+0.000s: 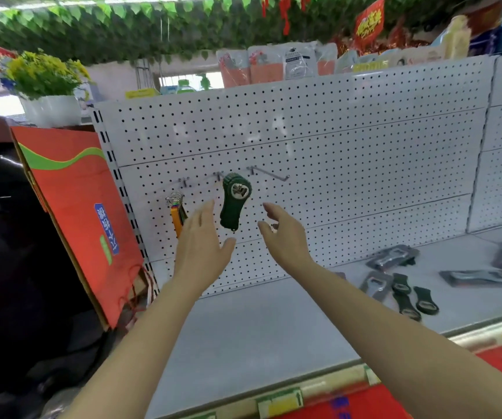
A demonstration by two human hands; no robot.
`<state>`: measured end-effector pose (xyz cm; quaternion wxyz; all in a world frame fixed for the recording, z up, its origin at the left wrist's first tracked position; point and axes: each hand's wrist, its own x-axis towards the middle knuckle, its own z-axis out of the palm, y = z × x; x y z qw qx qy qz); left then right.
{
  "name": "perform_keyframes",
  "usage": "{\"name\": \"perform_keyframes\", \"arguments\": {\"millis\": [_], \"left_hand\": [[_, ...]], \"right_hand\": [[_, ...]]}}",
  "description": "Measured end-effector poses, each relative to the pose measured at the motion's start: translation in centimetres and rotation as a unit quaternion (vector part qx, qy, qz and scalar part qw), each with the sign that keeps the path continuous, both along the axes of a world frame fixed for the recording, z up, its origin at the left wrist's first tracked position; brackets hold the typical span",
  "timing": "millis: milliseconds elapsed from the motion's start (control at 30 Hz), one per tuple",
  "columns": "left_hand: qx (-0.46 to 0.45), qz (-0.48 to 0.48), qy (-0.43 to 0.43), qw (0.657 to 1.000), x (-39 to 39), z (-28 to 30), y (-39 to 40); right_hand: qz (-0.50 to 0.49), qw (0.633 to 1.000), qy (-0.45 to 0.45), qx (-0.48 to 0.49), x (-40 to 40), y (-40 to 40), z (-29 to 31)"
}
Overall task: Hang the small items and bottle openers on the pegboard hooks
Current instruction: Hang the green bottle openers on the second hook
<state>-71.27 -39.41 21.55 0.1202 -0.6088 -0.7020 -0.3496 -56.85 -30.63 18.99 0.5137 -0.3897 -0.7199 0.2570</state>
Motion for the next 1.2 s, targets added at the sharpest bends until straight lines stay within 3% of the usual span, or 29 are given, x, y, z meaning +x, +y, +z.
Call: {"name": "perform_keyframes", "arguments": {"millis": [100,300,700,800,1000,1200], "left_hand": [[0.005,0.023,-0.001,1.000,0.7,-3.6,-1.2],[-0.116,-0.007,0.030,0.993,4.5,-10.1,-1.5],[-0.226,-0.098,0.093,0.965,20.9,-13.2,9.2],[-0.277,-0.148,0.097,0.944,25.0,-15.5,12.0],[-0.404,-0.261,0.155,0.863,30.7,-20.1,16.2],[-0.396,-0.302,0.153,0.854,32.4,-21.6,21.1]], "right_hand": [[-0.036,0.997,-0.074,0.003,2.3,-0.3,-2.5],[-0.067,0.980,-0.185,0.007,8.0,0.5,-5.8],[-0.136,0.937,-0.322,-0.027,26.4,6.0,-10.2],[-0.147,0.929,-0.337,-0.046,31.1,7.3,-12.3],[-0.143,0.893,-0.409,-0.118,37.7,9.4,-16.3],[-0.124,0.878,-0.439,-0.143,39.6,13.2,-18.8]]}}
